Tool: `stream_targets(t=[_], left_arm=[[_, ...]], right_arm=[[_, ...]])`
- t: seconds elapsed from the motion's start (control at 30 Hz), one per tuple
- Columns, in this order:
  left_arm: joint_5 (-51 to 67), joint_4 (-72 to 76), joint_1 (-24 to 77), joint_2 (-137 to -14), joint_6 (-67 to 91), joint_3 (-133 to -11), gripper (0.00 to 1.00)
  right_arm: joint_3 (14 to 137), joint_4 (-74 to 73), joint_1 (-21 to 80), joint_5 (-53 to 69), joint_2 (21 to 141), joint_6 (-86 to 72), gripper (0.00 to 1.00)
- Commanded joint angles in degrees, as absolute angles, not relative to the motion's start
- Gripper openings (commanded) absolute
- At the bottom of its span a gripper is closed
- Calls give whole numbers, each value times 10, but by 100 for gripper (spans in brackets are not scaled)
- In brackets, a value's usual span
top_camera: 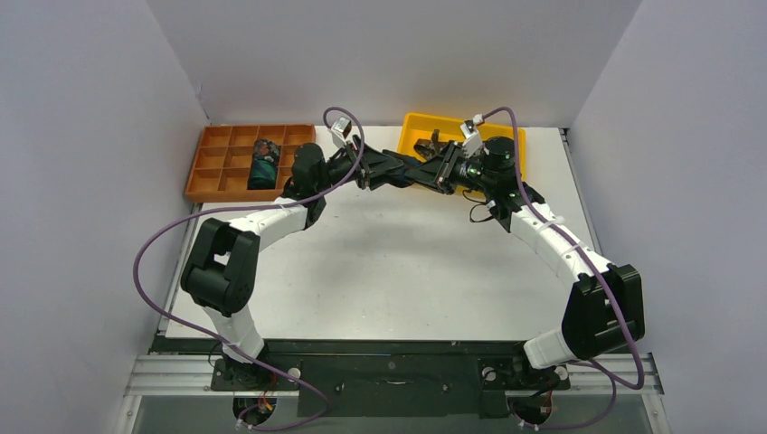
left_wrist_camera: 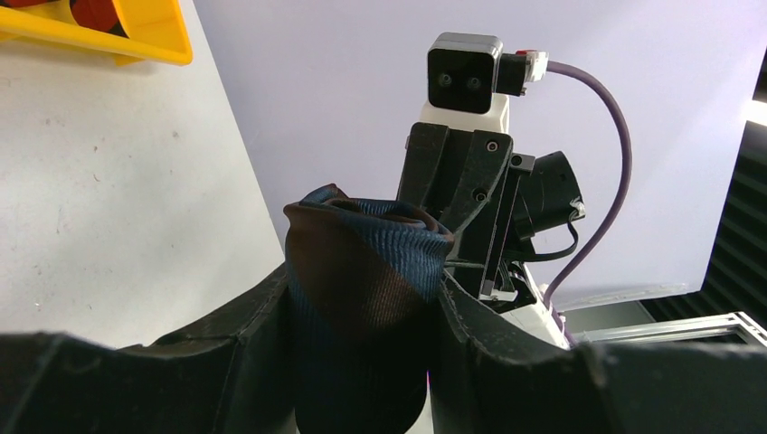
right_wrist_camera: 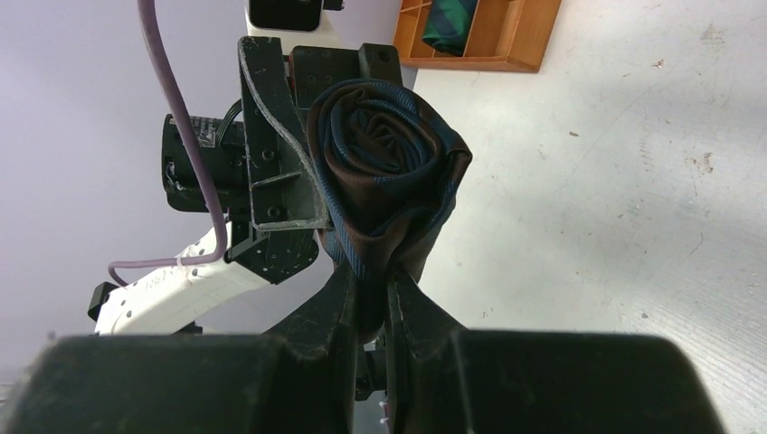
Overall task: Roll the ties
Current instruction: Place the tie in the storage box.
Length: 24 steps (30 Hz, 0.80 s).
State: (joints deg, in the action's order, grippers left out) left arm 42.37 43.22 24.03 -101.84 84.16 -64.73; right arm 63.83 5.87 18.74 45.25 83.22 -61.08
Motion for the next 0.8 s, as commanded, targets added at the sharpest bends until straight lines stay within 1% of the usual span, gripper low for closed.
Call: stream_targets(t=[0.0,0.13,0.2,0.23,0.27,0.37,0.4,0.47,0.5,0.53,0.57,0.6,0.67,0.77], left_arm=[[419,446,233,-993,826,-646,0],[418,447,231,-986,821,-637,0],[418,447,230,-985,819,-635,0],[418,445,230,-985,819,-635,0],[418,445,230,-984,819,-635,0],[419,443,228,-983,816,-635,0],[419,441,227,-983,815,-634,0],[418,435,226,-982,809,-632,0],[417,425,223,-980,802,-630,0],[416,417,221,-977,795,-628,0],[416,399,216,-975,780,-626,0],[416,386,211,-970,768,-624,0],[413,299,194,-961,703,-632,0],[378,107,155,-950,539,-673,0]], right_arm=[[641,68,188,456,809,-597,4],[646,54,188,453,810,-584,6],[645,51,188,453,809,-583,9],[646,48,188,452,809,-581,16],[646,43,188,451,809,-579,18],[651,32,188,450,808,-569,31],[651,24,188,449,808,-562,38],[655,13,186,448,807,-550,47],[655,8,183,447,805,-546,50],[655,3,181,446,804,-541,55],[655,-12,174,445,803,-537,60],[656,-17,166,445,800,-529,69],[661,-37,149,442,798,-511,73],[668,-71,126,436,794,-480,74]])
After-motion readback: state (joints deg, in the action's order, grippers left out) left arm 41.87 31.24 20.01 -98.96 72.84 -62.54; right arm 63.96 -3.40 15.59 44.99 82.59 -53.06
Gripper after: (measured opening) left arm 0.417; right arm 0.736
